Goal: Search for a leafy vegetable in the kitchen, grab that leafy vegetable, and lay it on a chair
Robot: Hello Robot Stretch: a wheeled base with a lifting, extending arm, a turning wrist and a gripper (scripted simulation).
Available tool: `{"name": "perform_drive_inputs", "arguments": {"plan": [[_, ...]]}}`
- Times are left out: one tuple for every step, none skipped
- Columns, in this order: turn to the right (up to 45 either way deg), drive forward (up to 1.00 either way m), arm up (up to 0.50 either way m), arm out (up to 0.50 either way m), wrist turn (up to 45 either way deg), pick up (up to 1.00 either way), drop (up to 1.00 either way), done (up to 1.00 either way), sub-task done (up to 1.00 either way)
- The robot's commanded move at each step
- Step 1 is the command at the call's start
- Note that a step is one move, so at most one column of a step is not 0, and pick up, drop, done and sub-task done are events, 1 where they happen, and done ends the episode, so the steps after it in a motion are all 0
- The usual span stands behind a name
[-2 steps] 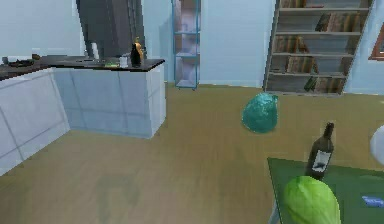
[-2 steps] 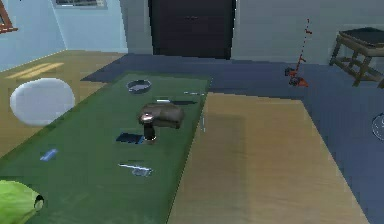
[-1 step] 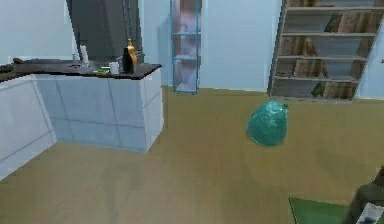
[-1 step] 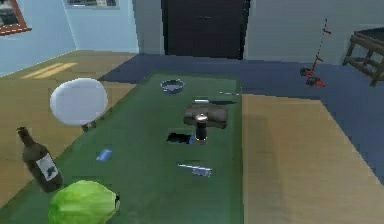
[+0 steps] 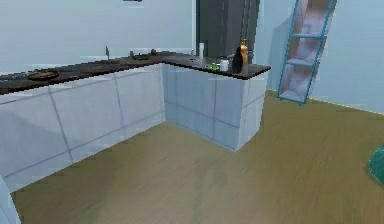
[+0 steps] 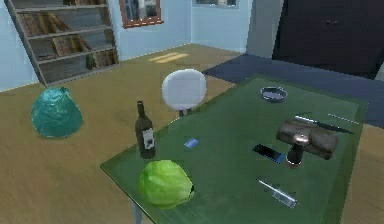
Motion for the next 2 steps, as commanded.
{"name": "perform_drive_inputs", "arguments": {"plan": [[0.0,0.0,0.5,0.0,0.0,0.0,0.0,0.0,0.0],[0.0,0.0,0.36,0.0,0.0,0.0,0.0,0.0,0.0]]}}
